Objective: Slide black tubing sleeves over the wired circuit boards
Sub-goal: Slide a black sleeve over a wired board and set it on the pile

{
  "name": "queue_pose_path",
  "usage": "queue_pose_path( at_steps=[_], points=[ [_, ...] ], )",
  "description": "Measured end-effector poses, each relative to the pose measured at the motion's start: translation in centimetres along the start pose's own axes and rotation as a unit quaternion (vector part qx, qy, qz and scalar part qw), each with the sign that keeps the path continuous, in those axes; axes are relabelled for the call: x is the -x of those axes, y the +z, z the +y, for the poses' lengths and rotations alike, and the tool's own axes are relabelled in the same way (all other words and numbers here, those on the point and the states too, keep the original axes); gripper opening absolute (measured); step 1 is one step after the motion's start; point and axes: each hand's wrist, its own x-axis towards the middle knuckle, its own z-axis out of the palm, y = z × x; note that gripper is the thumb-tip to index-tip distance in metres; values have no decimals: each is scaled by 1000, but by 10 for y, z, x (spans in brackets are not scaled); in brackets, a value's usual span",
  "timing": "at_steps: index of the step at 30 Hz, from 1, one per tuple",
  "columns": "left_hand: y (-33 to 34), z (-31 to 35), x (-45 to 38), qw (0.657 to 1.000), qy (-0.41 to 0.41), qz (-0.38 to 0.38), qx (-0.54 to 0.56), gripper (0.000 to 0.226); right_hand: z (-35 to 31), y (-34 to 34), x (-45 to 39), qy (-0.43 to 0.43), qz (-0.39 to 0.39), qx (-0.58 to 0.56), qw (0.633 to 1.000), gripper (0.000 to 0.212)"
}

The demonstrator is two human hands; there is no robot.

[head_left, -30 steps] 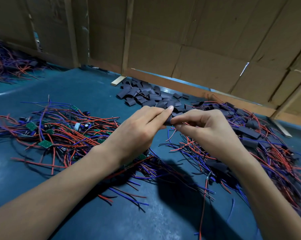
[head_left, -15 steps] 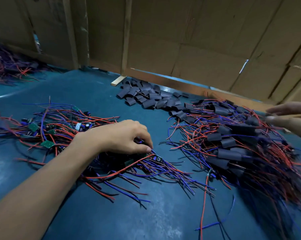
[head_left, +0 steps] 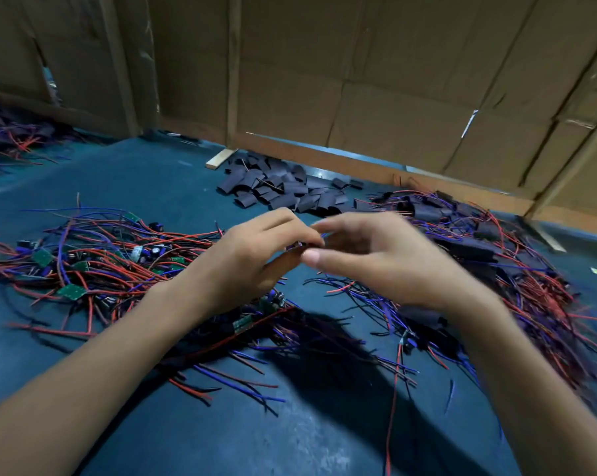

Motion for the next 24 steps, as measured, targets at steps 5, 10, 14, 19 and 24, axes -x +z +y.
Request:
queue_pose_path(
  at_steps=[5, 10, 14, 19, 24],
  points=[
    [-2, -4, 3, 996, -67, 39, 41, 41, 11, -6, -5, -5, -4, 4, 1000, 15],
    [-7, -10, 3, 998, -57, 26, -19, 23, 28, -55, 10, 46, 37, 78, 995, 11],
    [3, 2, -1, 998, -28, 59, -21, 11, 20, -44, 11, 58, 12, 113, 992, 62],
    [13, -17, -32, 983, -150, 23, 102, 32, 11, -11, -2, 28, 20, 190, 981, 16],
    [26, -113, -67, 939, -280, -147, -133, 38, 13, -41, 11, 75, 79, 207, 972, 31]
  ],
)
